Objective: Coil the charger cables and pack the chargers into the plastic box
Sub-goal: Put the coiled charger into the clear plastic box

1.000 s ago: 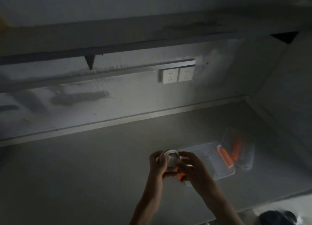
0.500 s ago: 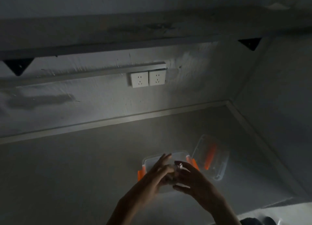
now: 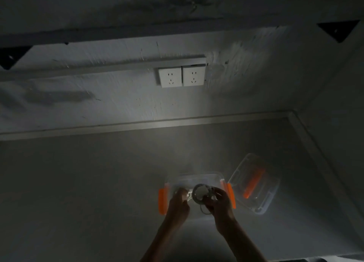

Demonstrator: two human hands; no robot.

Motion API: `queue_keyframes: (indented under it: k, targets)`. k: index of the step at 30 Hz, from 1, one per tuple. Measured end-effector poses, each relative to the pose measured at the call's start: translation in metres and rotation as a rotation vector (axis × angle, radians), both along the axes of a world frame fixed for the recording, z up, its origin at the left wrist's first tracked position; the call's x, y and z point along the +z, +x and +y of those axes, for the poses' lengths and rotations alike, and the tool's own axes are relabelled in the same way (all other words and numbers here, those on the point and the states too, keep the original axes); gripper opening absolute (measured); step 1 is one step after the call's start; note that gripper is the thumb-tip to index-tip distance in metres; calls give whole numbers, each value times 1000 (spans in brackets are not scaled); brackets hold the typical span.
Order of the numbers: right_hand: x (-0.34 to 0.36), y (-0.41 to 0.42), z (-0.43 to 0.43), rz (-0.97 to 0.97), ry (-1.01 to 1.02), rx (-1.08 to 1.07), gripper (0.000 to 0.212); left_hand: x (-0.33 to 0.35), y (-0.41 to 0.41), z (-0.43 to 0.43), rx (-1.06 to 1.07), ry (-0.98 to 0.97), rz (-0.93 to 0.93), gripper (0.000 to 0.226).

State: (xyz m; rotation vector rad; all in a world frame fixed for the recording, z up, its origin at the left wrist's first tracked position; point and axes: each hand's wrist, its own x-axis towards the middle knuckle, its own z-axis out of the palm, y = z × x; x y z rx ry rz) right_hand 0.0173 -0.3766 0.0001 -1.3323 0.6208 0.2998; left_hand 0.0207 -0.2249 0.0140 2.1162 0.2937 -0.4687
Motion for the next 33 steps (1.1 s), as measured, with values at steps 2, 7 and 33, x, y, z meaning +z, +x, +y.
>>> queue_keyframes:
  k: [2,7,33]
  targets:
    - [-6,5,6,34,-9,-18,32,-1,8,-5,124,-122,176,26]
    - [2,12,12,18,62,-1,35,9,20,-3,369,-598,449,29]
    - [15,29,5,49,82,241,25,15,47,14,201,-435,218,17]
